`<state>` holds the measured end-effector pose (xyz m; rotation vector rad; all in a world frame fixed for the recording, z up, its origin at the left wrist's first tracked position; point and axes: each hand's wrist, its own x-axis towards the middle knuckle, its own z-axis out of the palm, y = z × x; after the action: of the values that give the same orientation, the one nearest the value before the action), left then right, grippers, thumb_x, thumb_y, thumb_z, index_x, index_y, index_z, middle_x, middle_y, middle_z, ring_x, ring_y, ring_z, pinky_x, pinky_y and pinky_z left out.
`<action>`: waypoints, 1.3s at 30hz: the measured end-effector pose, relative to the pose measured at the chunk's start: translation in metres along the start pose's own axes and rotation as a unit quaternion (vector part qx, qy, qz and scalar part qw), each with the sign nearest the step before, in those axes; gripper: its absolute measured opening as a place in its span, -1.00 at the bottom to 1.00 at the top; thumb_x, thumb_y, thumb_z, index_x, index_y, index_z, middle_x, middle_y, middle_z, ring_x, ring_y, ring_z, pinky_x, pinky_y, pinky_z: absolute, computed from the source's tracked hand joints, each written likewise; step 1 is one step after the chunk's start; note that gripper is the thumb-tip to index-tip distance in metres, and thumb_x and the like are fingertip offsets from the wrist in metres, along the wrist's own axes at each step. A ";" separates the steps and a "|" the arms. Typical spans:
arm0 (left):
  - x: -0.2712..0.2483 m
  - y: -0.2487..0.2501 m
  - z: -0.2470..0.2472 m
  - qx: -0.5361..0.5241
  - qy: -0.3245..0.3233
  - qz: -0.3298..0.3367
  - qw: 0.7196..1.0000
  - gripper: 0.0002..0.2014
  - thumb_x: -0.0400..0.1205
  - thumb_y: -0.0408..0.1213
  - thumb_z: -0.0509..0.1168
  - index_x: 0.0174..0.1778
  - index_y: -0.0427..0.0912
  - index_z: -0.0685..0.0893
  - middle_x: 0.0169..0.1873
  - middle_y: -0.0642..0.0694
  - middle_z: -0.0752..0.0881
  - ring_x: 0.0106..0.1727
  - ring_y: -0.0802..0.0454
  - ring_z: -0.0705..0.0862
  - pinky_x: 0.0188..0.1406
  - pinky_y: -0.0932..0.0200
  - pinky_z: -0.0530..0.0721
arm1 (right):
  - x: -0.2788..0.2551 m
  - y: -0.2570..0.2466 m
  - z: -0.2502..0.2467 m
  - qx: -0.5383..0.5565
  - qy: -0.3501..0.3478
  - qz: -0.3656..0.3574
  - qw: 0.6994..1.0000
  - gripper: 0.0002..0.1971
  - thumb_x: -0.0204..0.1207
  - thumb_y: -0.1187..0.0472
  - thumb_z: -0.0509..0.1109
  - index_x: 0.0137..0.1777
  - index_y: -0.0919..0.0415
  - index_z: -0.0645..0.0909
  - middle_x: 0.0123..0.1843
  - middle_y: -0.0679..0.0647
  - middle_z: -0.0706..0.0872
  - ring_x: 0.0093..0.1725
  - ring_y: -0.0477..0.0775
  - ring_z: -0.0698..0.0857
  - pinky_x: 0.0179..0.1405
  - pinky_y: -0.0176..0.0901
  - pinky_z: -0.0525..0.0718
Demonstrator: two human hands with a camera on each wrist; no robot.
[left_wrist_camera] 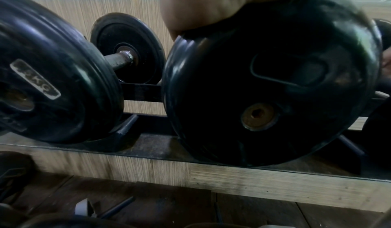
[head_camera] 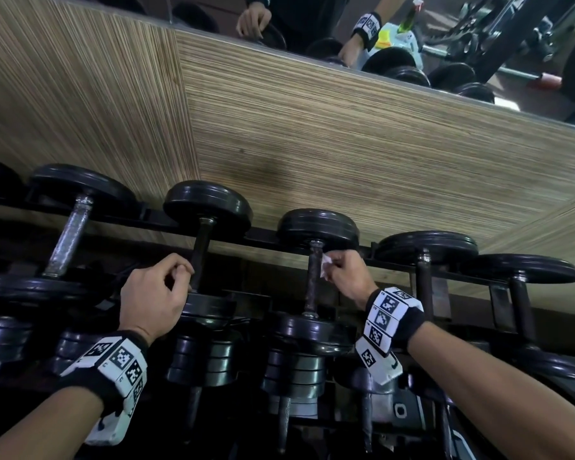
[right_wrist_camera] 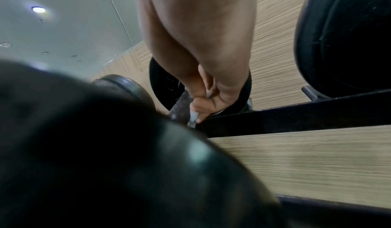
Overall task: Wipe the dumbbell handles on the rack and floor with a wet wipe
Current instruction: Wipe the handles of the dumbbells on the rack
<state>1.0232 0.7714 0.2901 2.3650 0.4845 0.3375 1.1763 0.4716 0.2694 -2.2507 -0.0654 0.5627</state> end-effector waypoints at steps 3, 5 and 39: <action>0.000 -0.001 0.001 -0.001 0.000 0.000 1.000 -0.79 0.60 -0.11 0.11 -0.22 0.06 0.66 -0.51 0.15 0.72 -0.49 0.08 0.67 -0.31 0.03 0.62 | -0.027 0.006 -0.003 -0.035 -0.045 0.006 0.998 -0.71 0.67 0.38 0.36 -0.25 0.08 0.69 -0.30 -0.03 0.75 -0.36 -0.19 0.64 -0.27 -0.36 0.55; 0.000 0.000 0.001 0.001 0.001 -0.002 1.000 -0.79 0.61 -0.11 0.12 -0.21 0.06 0.66 -0.52 0.14 0.72 -0.49 0.07 0.67 -0.31 0.03 0.63 | -0.042 0.013 -0.005 -0.049 -0.095 -0.005 0.994 -0.71 0.66 0.37 0.37 -0.29 0.13 0.69 -0.34 0.07 0.75 -0.36 -0.21 0.64 -0.25 -0.33 0.55; -0.002 -0.004 0.002 0.000 -0.003 -0.037 0.999 -0.75 0.57 -0.04 0.09 -0.23 0.05 0.67 -0.48 0.15 0.75 -0.39 0.00 0.70 -0.21 -0.04 0.67 | -0.025 -0.010 -0.015 -0.158 0.011 -0.188 0.969 -0.77 0.67 0.38 0.36 0.19 0.18 0.79 0.00 0.01 0.83 -0.07 -0.11 0.71 -0.10 -0.34 0.56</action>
<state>1.0208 0.7717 0.2856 2.3414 0.5676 0.2950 1.1615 0.4624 0.2951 -2.4637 -0.5947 0.3374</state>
